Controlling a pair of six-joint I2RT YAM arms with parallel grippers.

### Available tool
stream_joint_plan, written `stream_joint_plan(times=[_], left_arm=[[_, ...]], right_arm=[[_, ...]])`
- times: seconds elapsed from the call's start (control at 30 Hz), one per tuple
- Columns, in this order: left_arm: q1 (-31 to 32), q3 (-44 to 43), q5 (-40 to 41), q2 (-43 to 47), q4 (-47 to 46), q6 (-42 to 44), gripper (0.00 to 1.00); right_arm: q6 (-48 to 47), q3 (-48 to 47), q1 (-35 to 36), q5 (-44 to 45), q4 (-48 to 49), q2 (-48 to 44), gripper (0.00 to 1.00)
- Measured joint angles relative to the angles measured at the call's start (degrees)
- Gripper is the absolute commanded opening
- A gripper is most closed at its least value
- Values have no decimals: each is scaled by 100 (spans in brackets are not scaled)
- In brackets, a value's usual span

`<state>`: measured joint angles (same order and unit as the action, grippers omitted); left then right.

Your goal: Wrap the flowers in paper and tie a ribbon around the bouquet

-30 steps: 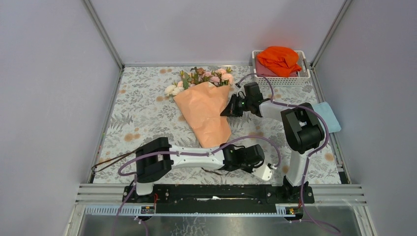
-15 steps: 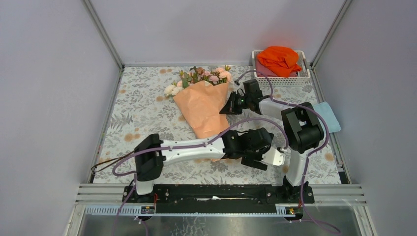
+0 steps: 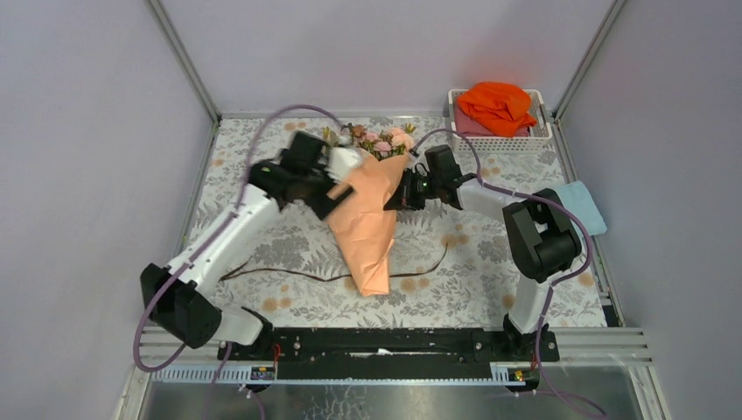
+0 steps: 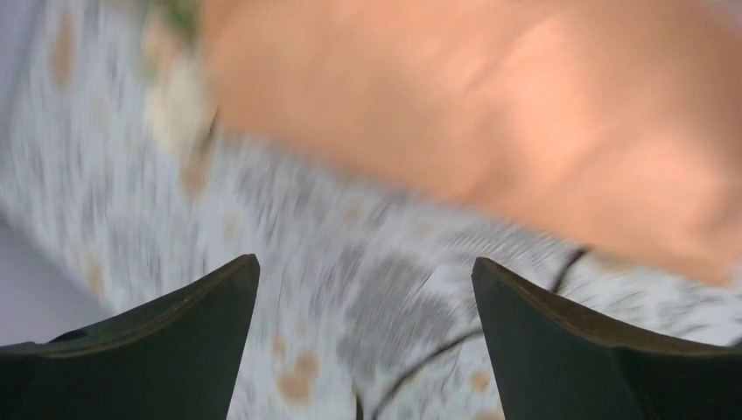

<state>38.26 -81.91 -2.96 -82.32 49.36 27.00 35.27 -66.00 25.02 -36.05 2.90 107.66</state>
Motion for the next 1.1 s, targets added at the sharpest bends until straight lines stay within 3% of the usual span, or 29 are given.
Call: stream_joint_plan(times=[0.1,0.17,0.3,0.4,0.53,0.6,0.7,0.83,0.93,1.1], left_arm=[[-1934,968,339,529,-15,-83,98],[-2879,1523,599,820,-24,-52,98],[-4232,2743,1471,1381,-286,291,98],[-4631,3377,1727,1388,-323,743,92],[-5023,3407,1672,1158,-302,1104,74],[-5451,3174,1541,863,-245,1322,70],[-6371,2813,1353,317,-319,1880,70],[-7466,3215,1224,208,-544,3161,72],[-7969,3521,1189,118,-535,4076,73],[-8476,3331,1176,-516,-662,5031,67]], right_arm=[[109,186,129,2,15,-232,0],[175,302,201,7,42,-332,0],[254,479,365,57,63,-385,0],[262,605,496,63,70,-391,0],[256,723,595,63,66,-391,0],[232,739,597,66,57,-391,0],[179,739,597,66,57,-391,0],[129,739,597,66,57,-391,0],[103,739,597,68,55,-391,0],[59,741,599,105,37,-391,0]])
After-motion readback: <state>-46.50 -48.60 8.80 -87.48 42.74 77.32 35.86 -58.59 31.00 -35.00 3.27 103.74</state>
